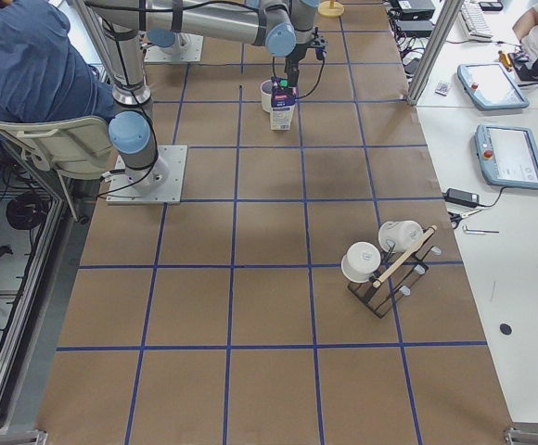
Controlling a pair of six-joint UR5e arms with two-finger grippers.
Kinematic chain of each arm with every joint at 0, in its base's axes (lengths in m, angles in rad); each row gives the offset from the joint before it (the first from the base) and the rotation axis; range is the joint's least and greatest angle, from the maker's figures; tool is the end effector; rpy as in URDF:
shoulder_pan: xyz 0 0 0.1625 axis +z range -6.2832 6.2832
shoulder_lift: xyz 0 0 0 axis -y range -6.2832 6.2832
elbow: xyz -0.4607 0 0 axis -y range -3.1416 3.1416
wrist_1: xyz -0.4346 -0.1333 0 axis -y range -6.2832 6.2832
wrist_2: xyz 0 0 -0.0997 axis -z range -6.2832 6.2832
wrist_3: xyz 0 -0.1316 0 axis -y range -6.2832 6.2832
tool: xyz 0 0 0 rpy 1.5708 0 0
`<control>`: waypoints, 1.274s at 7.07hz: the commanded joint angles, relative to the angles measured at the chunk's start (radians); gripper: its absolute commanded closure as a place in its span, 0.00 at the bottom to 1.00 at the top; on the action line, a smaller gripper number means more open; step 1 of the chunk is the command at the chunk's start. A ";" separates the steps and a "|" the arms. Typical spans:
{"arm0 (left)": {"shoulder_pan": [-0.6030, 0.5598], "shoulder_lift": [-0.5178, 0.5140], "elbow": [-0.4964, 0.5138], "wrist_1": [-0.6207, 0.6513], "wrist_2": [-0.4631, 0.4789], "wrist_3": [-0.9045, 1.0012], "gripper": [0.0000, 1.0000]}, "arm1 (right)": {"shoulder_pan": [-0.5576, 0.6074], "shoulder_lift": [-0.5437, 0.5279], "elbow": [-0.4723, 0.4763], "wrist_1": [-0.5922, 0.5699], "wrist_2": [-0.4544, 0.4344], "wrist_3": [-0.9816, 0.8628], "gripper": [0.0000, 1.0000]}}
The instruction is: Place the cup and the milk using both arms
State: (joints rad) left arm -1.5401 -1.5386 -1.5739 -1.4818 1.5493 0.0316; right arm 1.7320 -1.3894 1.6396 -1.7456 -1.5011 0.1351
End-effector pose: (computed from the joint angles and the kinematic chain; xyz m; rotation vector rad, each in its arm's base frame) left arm -0.1197 -0.5380 0.5167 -0.0034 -3.1183 0.1853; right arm 0.2359 -0.5631 0.3696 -0.0362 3.0808 0.1308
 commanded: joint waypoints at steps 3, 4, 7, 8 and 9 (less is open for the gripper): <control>0.003 -0.002 0.000 0.003 0.001 -0.001 0.00 | -0.142 -0.107 -0.060 0.168 -0.077 -0.090 0.00; 0.003 -0.002 0.000 0.002 0.002 -0.001 0.00 | -0.176 -0.120 -0.058 0.175 -0.108 -0.091 0.00; 0.002 -0.002 0.000 0.003 0.000 -0.001 0.00 | -0.189 -0.117 -0.055 0.156 -0.129 -0.082 0.00; 0.003 -0.002 0.000 0.003 0.001 -0.001 0.00 | -0.190 -0.118 -0.060 0.155 -0.129 -0.080 0.00; 0.003 -0.002 0.000 0.002 0.002 0.001 0.00 | -0.192 -0.120 -0.061 0.155 -0.129 -0.072 0.00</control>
State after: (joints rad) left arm -1.5375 -1.5401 -1.5739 -1.4792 1.5505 0.0310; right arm 1.5424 -1.5077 1.5819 -1.5900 -1.6302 0.0557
